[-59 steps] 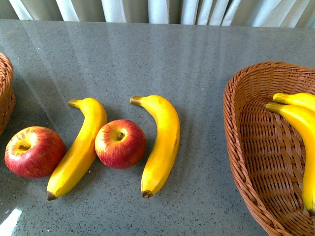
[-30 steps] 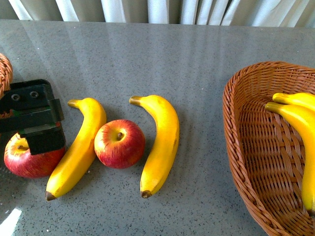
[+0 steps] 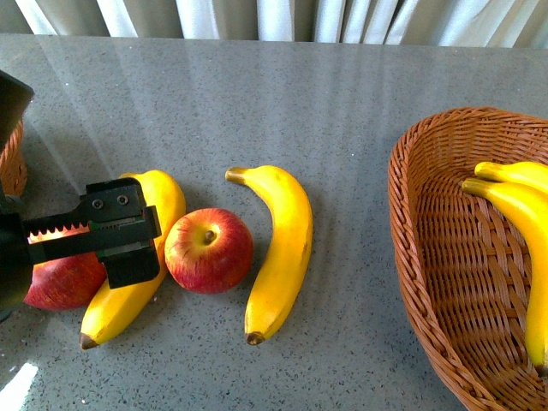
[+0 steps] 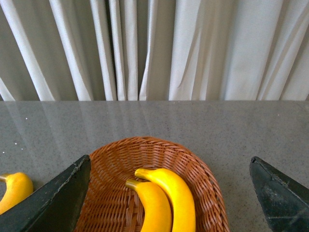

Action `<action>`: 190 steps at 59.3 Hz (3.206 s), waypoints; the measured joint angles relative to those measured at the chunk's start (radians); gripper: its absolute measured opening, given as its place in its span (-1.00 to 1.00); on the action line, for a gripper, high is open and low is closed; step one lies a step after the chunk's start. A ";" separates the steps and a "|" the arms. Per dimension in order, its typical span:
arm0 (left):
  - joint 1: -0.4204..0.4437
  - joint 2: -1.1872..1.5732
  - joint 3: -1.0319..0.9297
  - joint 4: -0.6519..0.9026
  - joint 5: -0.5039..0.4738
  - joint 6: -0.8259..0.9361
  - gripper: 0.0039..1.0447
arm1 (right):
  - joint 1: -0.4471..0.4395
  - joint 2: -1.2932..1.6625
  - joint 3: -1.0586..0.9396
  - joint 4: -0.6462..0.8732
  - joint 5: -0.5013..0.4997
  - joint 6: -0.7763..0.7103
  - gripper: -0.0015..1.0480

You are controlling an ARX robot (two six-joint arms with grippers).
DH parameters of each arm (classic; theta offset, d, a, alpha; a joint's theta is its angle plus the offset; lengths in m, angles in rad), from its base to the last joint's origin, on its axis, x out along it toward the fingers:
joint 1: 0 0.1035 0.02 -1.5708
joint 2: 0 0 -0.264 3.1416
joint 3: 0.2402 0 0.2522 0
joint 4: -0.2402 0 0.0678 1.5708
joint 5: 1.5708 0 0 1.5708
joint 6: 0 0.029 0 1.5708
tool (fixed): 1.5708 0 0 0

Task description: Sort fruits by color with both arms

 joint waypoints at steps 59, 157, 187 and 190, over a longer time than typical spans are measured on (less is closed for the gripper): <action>0.061 0.114 0.000 0.062 0.020 -0.021 0.83 | 0.000 0.000 0.000 0.000 0.000 0.000 0.82; 0.007 -0.053 0.068 -0.001 -0.146 0.143 0.36 | 0.000 0.000 0.000 0.000 0.000 0.000 0.82; 0.426 0.037 0.116 0.155 0.016 0.315 0.36 | 0.000 0.000 0.000 0.000 0.000 0.000 0.82; 0.443 0.063 0.126 0.159 0.015 0.321 0.36 | 0.000 0.000 0.000 0.000 0.000 0.000 0.82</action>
